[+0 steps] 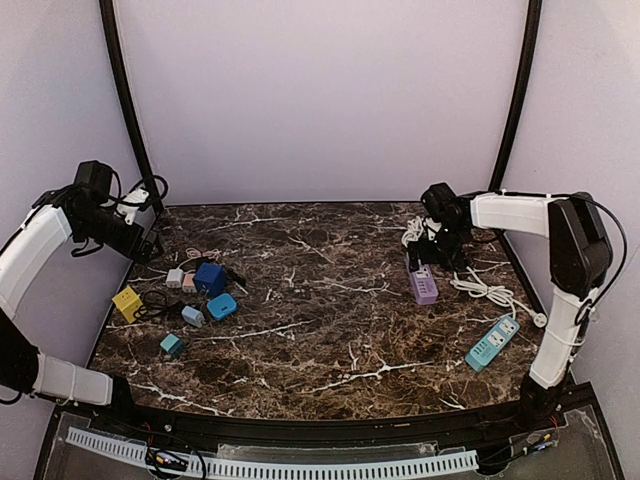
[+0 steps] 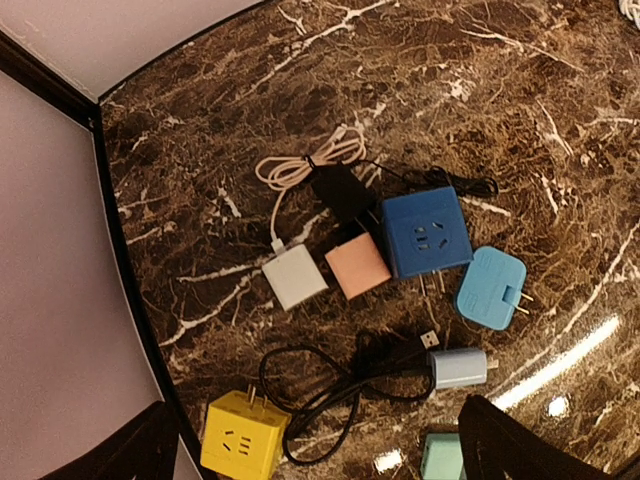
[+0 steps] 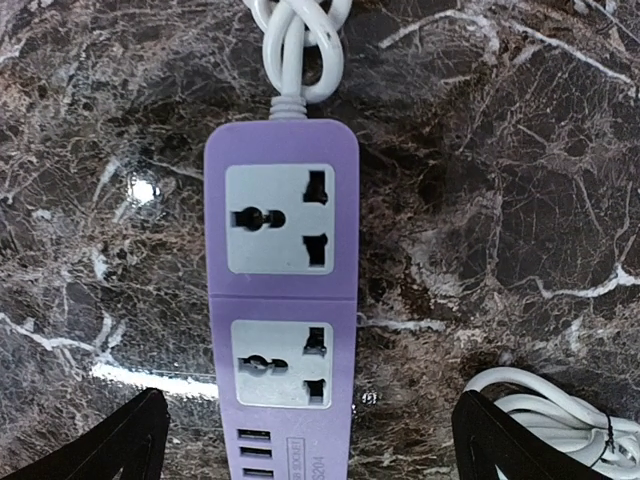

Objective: Insert the plug
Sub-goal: Move the socket to the center of the board.

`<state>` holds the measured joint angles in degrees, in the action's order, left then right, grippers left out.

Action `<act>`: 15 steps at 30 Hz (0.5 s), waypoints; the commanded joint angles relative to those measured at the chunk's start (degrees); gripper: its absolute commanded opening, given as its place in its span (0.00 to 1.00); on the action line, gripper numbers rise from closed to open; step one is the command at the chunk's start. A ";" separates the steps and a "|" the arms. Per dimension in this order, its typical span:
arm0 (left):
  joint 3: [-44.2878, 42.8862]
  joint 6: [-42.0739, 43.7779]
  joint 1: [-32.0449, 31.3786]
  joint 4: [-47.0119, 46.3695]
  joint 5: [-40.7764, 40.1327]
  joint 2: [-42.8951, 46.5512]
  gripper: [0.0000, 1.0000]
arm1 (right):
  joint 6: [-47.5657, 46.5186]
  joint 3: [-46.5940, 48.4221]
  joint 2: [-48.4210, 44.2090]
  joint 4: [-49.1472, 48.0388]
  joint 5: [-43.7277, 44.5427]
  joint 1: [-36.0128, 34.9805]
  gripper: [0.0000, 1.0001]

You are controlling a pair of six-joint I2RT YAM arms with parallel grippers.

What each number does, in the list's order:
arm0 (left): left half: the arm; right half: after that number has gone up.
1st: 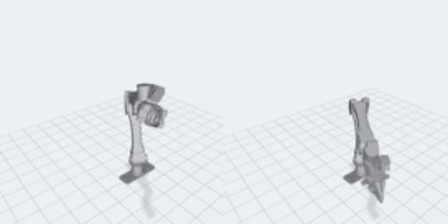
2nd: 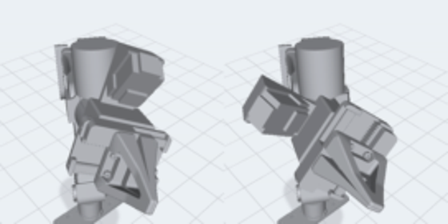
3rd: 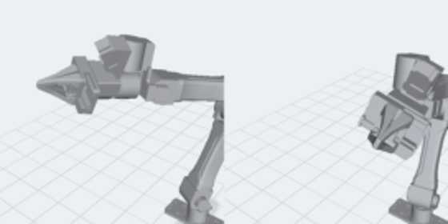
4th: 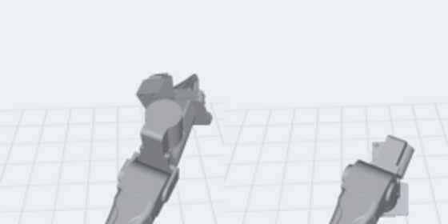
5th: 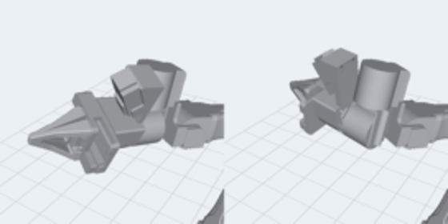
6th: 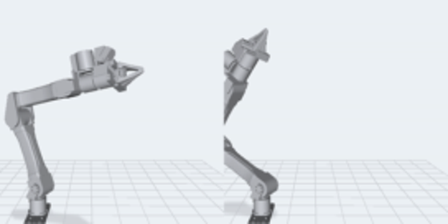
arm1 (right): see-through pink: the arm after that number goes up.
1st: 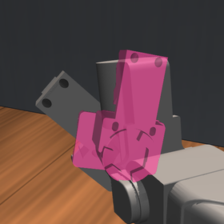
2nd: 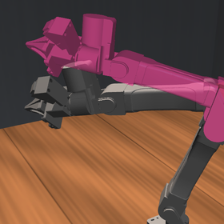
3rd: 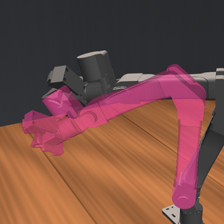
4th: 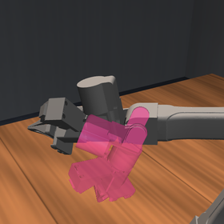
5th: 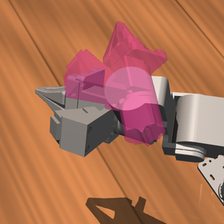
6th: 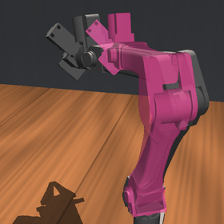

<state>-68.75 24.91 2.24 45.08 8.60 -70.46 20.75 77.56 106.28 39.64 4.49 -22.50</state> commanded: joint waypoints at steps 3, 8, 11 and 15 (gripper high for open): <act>3.07 2.46 -0.09 11.80 -0.52 4.21 1.00 | -0.42 0.88 4.16 2.21 3.76 -1.15 0.99; 5.45 2.46 -0.09 11.31 -0.66 5.80 1.00 | 0.39 1.24 5.65 1.15 4.11 -1.53 0.99; 5.51 2.70 -0.04 11.36 -0.17 6.46 1.00 | 0.67 2.12 6.96 1.36 3.63 -1.83 0.99; 7.07 3.13 -0.10 9.79 0.11 7.73 1.00 | 0.95 2.17 7.90 1.36 3.58 -2.01 0.97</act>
<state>-63.44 26.94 2.24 54.13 8.14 -64.99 20.71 78.54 112.86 40.64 7.55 -23.66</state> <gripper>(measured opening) 0.996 0.985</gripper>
